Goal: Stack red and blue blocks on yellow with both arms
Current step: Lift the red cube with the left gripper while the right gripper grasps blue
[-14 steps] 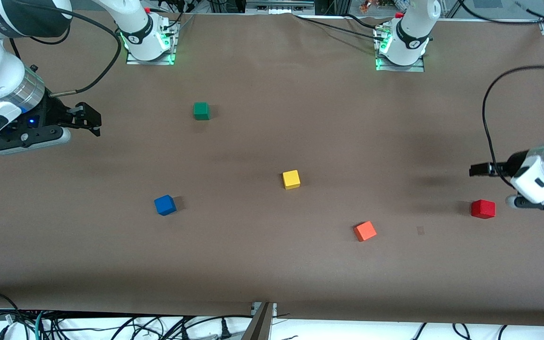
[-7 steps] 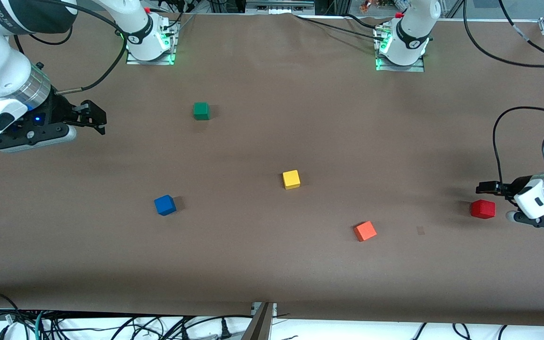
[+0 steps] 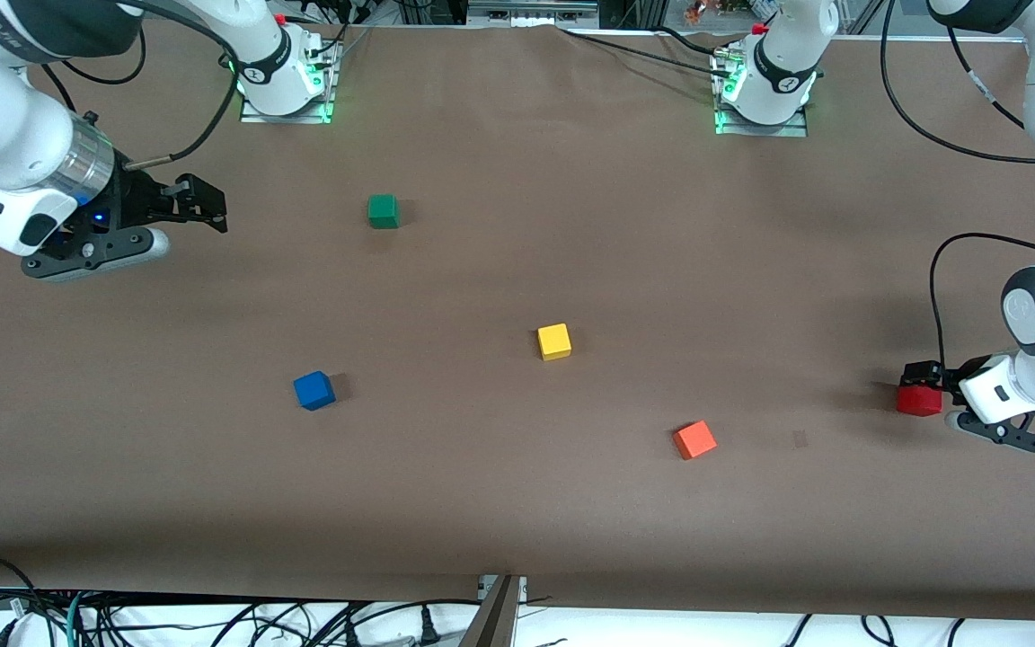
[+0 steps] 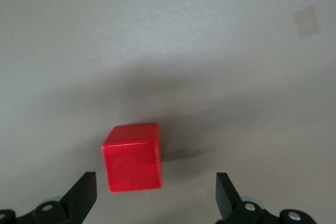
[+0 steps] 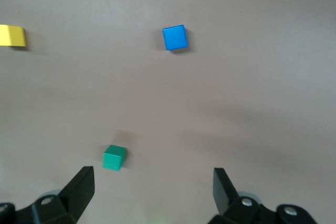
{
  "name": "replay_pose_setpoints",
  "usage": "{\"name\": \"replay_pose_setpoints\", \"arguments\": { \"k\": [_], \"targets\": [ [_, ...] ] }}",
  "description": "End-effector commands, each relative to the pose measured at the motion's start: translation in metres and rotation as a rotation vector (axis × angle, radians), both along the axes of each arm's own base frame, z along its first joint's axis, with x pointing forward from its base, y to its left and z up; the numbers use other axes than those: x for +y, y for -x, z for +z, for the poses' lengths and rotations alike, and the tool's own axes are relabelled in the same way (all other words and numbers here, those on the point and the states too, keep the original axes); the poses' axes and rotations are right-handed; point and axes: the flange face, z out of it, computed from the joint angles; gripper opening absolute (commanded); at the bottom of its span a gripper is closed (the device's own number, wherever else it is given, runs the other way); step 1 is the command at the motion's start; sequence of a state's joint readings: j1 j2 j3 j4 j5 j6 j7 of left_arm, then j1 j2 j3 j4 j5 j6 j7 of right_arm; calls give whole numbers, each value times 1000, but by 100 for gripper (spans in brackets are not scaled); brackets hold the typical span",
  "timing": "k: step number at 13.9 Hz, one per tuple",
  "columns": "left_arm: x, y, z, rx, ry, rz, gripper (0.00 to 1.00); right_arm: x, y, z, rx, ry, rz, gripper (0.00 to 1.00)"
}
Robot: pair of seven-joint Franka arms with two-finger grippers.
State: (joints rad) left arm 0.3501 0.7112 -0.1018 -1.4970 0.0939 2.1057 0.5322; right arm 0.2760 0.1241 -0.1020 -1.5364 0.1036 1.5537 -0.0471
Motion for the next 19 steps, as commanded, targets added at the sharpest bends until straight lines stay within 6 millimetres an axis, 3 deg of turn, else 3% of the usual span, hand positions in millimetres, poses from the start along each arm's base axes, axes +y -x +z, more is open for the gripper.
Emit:
{"name": "replay_pose_setpoints", "arguments": {
  "k": [1, 5, 9, 11, 12, 13, 14, 15, 17, 19],
  "targets": [
    [7, 0, -9, -19, -18, -35, 100, -1, -16, -33, 58, -20, -9, 100],
    [18, 3, -30, -23, -18, -28, 100, 16, -56, -113, 35, 5, -8, 100],
    [16, 5, -42, -24, -11, -10, 98, 36, -101, -234, -44, 9, -15, 100],
    [13, 8, -45, -15, -5, 33, 44, 47, -117, -264, -107, 3, 12, 100],
    [10, 8, -45, -8, -8, 69, 22, 50, -126, -275, -119, 3, 32, 100],
    [6, 7, -41, -7, -9, 75, 4, 52, -134, -287, -119, 5, 42, 100],
    [0, 2, -30, -13, -5, 72, 0, 53, -134, -295, -111, 14, 47, 100],
    [-17, -3, -11, -16, 4, 49, 0, 53, -134, -303, -108, 22, 52, 100],
    [-71, -13, 27, -18, 39, 41, 0, 50, -127, -318, -85, 26, 80, 100],
    [-145, -18, 62, -12, 62, 101, 0, 45, -116, -341, -58, 28, 69, 100]
  ]
}}
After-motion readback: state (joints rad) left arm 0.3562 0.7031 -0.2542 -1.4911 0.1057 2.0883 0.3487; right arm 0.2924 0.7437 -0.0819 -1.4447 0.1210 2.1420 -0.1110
